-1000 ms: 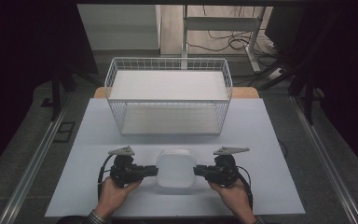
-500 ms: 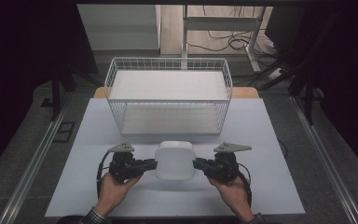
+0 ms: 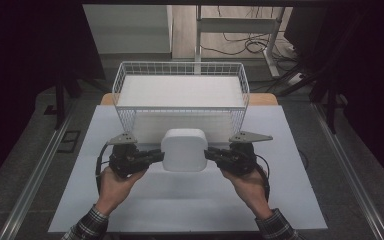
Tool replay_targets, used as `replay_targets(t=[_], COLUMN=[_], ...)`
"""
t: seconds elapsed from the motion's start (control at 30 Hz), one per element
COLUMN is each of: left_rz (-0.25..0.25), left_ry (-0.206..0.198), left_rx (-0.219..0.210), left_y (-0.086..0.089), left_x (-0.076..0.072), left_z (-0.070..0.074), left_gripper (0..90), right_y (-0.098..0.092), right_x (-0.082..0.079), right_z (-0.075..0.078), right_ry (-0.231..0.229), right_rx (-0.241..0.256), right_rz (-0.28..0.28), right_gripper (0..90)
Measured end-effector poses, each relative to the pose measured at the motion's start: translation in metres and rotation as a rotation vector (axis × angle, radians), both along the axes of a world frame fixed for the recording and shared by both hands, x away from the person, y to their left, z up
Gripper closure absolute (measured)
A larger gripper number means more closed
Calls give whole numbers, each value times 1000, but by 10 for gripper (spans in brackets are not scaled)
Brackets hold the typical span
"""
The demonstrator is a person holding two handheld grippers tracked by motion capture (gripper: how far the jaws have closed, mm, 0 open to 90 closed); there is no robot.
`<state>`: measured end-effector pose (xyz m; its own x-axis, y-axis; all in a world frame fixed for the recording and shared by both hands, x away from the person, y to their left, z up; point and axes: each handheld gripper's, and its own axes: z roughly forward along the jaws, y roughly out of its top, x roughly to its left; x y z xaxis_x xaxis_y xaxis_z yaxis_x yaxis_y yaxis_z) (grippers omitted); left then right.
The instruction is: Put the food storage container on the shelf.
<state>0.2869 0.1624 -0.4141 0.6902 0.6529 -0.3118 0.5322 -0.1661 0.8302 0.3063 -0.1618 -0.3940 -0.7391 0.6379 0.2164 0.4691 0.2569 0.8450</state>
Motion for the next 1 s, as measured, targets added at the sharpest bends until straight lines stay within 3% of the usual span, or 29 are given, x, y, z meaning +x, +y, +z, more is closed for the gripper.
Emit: replay_targets(t=[0.47, 0.8, 1.0], left_rz=[14, 38, 56], left_ry=[-47, -91, -96], left_rx=[1, -2, -6], left_y=[-2, 4, 9], left_x=[16, 30, 40], left_z=[34, 70, 84], left_gripper=[802, 799, 797], right_y=[-1, 7, 13], right_x=[17, 32, 43], right_z=[31, 69, 84], right_ry=[-38, -89, -105], right_rx=[28, 39, 43], right_rz=[-9, -14, -20], right_gripper=[786, 786, 785])
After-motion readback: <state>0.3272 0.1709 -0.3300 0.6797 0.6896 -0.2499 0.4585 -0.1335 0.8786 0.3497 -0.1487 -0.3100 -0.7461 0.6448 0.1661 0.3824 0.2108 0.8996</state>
